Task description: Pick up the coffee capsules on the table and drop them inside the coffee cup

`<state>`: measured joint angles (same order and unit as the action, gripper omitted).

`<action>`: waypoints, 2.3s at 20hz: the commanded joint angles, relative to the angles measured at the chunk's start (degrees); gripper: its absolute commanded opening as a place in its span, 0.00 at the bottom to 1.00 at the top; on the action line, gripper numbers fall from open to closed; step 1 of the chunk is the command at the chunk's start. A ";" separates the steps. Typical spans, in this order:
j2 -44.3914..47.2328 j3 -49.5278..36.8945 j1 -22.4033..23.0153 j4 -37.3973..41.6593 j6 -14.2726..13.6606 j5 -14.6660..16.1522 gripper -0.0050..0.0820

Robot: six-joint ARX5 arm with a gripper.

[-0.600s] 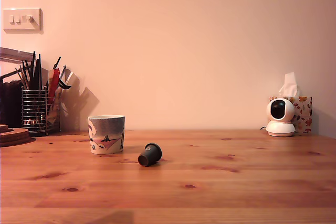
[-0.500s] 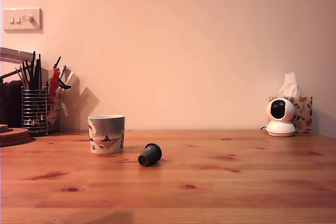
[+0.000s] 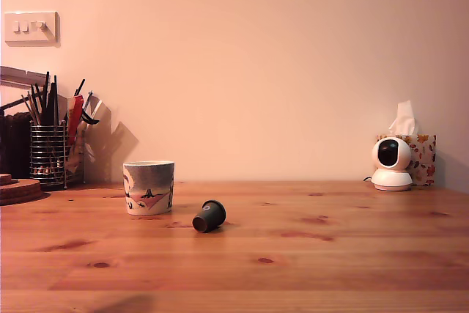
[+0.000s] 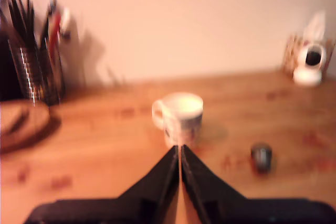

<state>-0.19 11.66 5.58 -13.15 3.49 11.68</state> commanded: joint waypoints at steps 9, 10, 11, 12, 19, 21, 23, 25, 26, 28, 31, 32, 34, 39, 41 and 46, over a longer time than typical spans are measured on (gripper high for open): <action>-0.52 -0.48 -0.07 1.75 2.58 3.28 0.04; -0.52 -0.48 -0.07 1.75 2.58 3.91 0.04; -0.52 -0.50 -0.07 1.68 2.58 5.38 0.04; -0.52 -0.48 -0.04 1.64 2.62 7.19 0.04; -0.50 -0.50 0.15 1.14 4.04 15.32 0.04; -0.46 -0.50 1.92 0.94 4.11 15.91 0.04; 0.50 -0.50 5.07 0.92 4.04 15.74 0.04; 2.08 -0.50 7.48 0.98 4.02 15.69 0.04; 2.86 -0.50 8.11 1.09 4.11 15.69 0.04; 4.72 -0.50 8.76 1.31 5.64 15.72 0.04; 8.17 -0.50 9.33 2.34 5.73 14.99 0.19; 9.66 -0.50 9.55 3.48 5.64 14.36 0.32; 12.98 -0.50 10.21 5.57 5.55 13.46 0.54; 22.03 -0.50 13.70 12.09 6.47 17.18 0.59; 24.74 -0.50 14.80 15.08 7.06 17.62 0.59; 33.29 -0.50 16.22 21.55 6.25 12.41 0.59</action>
<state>31.40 11.66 21.50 7.53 10.13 24.51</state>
